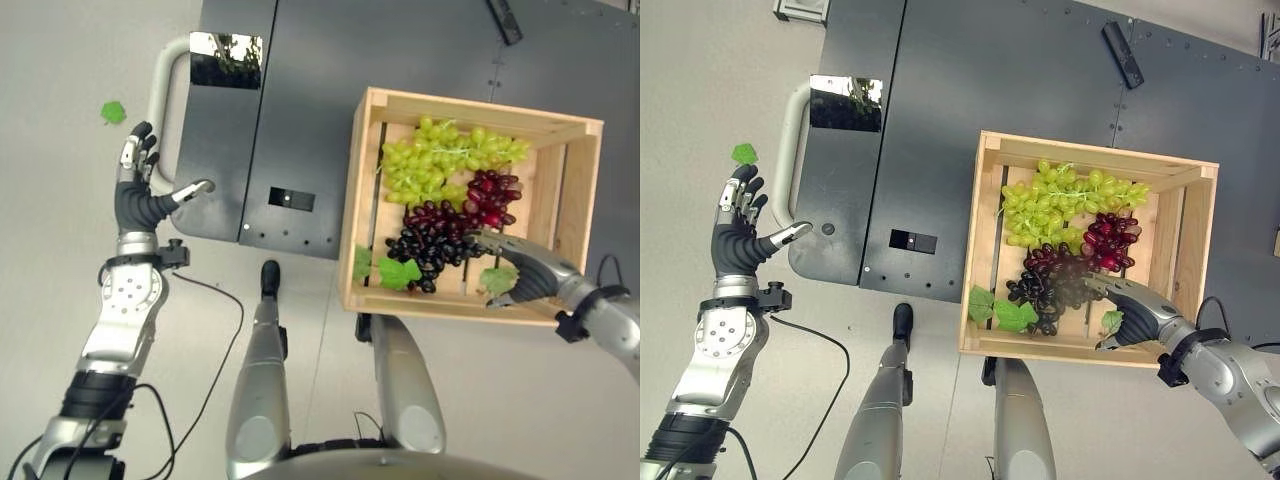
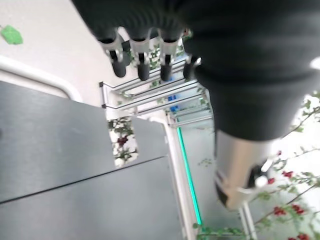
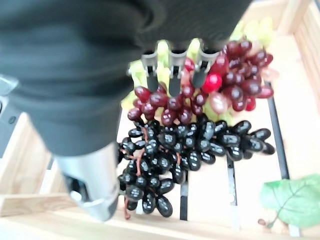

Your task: Pick up the fruits from the basket on one side to the basket on the other side

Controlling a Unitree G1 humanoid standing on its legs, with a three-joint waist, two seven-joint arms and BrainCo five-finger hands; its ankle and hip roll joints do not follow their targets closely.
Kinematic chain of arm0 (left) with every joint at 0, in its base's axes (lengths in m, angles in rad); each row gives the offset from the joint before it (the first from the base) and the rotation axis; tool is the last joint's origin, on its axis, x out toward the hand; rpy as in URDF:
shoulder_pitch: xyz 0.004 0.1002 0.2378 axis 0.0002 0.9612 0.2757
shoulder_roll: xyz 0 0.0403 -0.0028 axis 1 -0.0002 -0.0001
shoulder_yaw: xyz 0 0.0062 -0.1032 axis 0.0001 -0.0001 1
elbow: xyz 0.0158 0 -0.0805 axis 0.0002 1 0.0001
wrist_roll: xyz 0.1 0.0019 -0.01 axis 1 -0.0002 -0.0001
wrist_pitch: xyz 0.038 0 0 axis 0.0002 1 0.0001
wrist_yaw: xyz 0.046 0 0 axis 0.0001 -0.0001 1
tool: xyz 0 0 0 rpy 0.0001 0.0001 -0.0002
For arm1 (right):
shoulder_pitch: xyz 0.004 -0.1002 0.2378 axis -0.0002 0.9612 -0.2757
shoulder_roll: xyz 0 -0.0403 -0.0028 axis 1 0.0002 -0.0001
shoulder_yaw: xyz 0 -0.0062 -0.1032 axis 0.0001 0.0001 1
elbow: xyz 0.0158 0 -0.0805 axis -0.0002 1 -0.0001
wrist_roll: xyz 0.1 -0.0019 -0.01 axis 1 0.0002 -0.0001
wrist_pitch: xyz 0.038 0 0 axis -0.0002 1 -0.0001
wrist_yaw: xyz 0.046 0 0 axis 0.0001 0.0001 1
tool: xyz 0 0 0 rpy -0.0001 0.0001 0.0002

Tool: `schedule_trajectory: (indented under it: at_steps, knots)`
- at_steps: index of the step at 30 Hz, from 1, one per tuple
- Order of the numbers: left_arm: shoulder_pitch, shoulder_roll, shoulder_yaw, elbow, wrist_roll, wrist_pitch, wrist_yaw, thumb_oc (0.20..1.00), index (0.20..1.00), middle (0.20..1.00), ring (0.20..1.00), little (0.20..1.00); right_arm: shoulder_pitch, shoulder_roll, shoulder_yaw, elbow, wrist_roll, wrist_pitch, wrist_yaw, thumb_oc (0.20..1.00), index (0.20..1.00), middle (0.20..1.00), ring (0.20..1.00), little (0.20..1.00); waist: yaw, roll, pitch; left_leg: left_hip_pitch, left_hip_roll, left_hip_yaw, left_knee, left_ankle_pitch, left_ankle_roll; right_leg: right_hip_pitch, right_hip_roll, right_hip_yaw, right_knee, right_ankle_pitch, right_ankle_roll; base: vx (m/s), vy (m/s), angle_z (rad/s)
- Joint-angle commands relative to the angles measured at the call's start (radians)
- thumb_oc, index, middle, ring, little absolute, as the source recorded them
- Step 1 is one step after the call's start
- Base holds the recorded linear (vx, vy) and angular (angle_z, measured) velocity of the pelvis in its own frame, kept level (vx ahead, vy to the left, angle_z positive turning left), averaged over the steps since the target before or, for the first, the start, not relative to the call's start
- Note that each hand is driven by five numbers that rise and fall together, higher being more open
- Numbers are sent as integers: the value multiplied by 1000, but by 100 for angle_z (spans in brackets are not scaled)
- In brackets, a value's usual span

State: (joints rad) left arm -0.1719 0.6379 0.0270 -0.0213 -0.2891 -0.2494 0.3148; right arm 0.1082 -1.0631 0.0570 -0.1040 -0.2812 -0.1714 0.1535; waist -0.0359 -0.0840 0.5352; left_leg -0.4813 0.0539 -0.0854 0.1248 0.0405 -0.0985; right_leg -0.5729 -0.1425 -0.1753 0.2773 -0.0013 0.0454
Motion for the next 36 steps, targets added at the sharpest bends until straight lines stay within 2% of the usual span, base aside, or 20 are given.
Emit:
schedule_trajectory:
  at_steps: [1,13,20,29,36]
  knots:
    - [-26,16,20,-52,11,-40,25,1000,1000,1000,1000,1000,-73,7,60,34,13,-2,-34,1000,1000,1000,1000,1000,18,3,-15,-28,3,-8,24,13,11,9,-13,20,1,8,99,0,0,0]
    - [-48,18,-4,-63,10,-37,37,1000,1000,1000,1000,1000,-162,45,121,105,-28,22,-77,1000,1000,1000,1000,1000,23,32,-15,-125,-13,-16,66,8,16,-82,-22,24,43,2,97,-1,0,0]
    - [-69,3,-33,-66,6,-33,40,1000,1000,1000,1000,1000,-274,118,208,186,-57,51,-115,1000,1000,1000,1000,1000,32,53,-15,-177,-20,-21,88,6,20,-129,-27,26,60,0,95,-5,1,2]
    - [-82,-9,-57,-70,1,-32,44,1000,1000,1000,1000,1000,-375,149,280,221,-99,73,-122,1000,1000,1000,1000,1000,41,70,-15,-179,-23,-24,93,-3,22,-141,-28,33,77,-12,93,0,0,0]
    - [-98,-20,-66,-70,-4,-36,46,1000,1000,1000,1000,1000,-454,166,270,286,-127,101,-186,1000,1000,1000,1000,1000,48,74,-15,-177,-23,-27,80,10,21,-141,-30,31,68,-3,94,0,0,0]
